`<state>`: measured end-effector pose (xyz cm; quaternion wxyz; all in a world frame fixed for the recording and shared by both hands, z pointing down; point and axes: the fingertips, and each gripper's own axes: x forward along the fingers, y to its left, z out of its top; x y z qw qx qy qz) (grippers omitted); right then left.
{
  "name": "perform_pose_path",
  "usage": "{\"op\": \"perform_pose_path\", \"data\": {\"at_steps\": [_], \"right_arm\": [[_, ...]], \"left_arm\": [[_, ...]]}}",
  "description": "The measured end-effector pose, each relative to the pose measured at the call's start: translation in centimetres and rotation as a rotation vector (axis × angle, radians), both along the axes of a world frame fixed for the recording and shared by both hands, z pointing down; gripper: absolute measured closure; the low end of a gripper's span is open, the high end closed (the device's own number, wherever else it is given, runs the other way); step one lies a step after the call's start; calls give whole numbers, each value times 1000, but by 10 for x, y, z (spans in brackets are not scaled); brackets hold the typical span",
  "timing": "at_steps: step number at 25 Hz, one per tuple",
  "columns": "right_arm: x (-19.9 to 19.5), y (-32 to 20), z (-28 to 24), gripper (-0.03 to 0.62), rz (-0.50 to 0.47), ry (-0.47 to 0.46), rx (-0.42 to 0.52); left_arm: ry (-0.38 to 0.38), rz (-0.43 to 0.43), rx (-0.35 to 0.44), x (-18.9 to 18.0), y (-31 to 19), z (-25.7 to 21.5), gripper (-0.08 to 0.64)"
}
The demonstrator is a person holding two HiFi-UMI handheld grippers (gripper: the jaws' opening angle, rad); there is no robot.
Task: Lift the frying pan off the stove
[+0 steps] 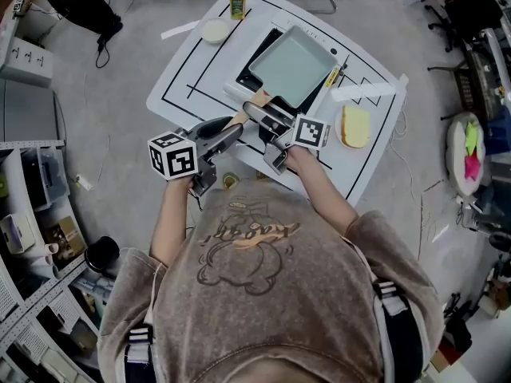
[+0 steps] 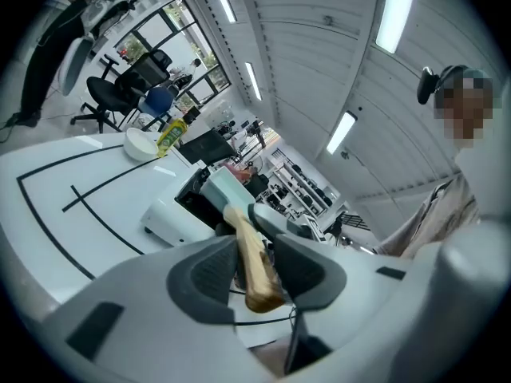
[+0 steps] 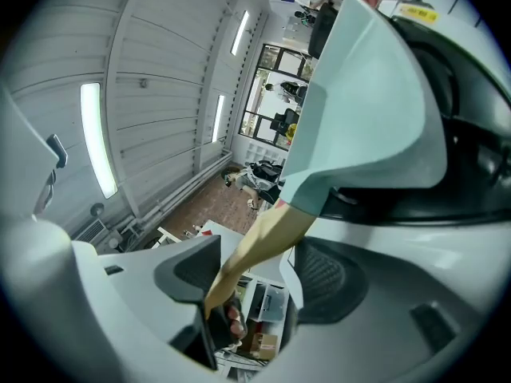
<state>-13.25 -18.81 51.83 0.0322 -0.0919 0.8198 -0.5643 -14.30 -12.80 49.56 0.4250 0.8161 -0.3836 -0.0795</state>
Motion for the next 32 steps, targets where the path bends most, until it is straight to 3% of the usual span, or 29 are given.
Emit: {"op": "perform_pose_path", "data": {"at_steps": [16,32], "right_arm": [[0,-5,3,351,41,-21,-64],[11,4,-7,354,15,4,-23]], "left_arm": [[-11,12,-22,-4,-2,1,428],[32,-8,-16,11,8,-7,422]]}}
